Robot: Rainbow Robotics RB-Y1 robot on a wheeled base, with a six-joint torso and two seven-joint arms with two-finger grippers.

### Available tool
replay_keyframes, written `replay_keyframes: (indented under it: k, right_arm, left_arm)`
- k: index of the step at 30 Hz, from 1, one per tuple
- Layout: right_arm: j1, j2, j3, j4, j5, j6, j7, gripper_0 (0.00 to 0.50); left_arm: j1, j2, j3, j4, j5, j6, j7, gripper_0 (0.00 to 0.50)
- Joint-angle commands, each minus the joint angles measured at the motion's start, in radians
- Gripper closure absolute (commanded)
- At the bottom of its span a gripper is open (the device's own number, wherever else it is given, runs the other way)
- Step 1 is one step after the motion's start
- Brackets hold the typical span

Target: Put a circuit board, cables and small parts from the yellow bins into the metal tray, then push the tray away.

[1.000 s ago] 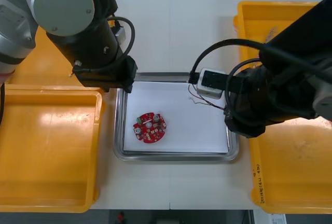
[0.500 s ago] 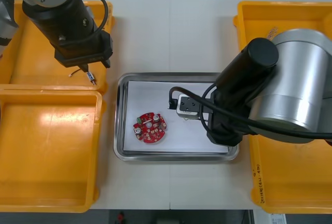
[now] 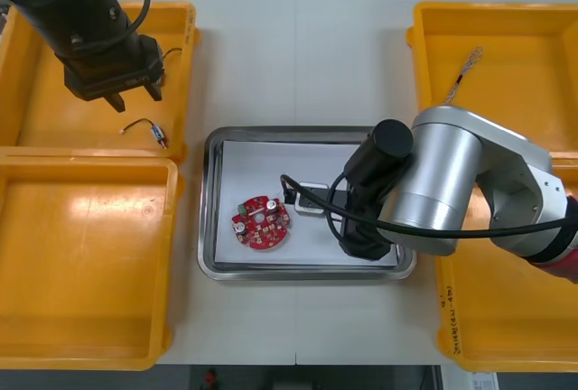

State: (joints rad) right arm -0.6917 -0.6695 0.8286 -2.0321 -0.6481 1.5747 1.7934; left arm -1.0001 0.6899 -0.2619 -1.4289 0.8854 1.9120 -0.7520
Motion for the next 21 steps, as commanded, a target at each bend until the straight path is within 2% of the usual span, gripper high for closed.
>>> replay_keyframes:
  k: [1,12,13,14,15,16,17,18,19,21]
  right_arm:
    - [-0.028,0.036,0.037,0.035,0.001,-0.035,0.026,0.5]
    - [-0.023,0.07,0.04,0.09,-0.015,-0.036,0.027,0.498]
    - [-0.022,0.068,0.041,0.09,-0.013,-0.035,0.027,0.442]
    - [-0.022,0.068,0.04,0.09,-0.012,-0.036,0.027,0.418]
    - [-0.02,0.068,0.041,0.09,-0.012,-0.036,0.027,0.329]
    - [-0.02,0.068,0.04,0.09,-0.012,-0.035,0.023,0.195]
    - [-0.022,0.068,0.04,0.09,-0.01,-0.036,0.023,0.144]
    - [-0.022,0.068,0.04,0.089,-0.002,-0.036,0.023,0.064]
    - [-0.02,0.07,0.037,0.084,0.005,-0.035,0.021,0.007]
    - [-0.022,0.068,0.033,0.079,0.015,-0.035,0.02,0.0]
  left_arm:
    - [-0.054,0.056,0.032,0.025,-0.013,0.008,-0.107,0.0]
    - [-0.054,0.056,0.03,0.156,0.001,-0.021,-0.176,0.0]
    - [-0.055,0.054,0.03,0.168,0.004,-0.027,-0.178,0.0]
    - [-0.055,0.053,0.03,0.174,0.004,-0.031,-0.178,0.0]
    - [-0.057,0.05,0.03,0.183,0.004,-0.037,-0.178,0.0]
    - [-0.057,0.045,0.03,0.191,0.004,-0.045,-0.179,0.0]
    - [-0.057,0.043,0.03,0.194,0.003,-0.048,-0.178,0.0]
    - [-0.057,0.04,0.03,0.2,0.003,-0.056,-0.178,0.0]
    - [-0.057,0.036,0.03,0.212,0.004,-0.065,-0.178,0.0]
    - [-0.06,0.03,0.03,0.231,0.006,-0.077,-0.179,0.0]
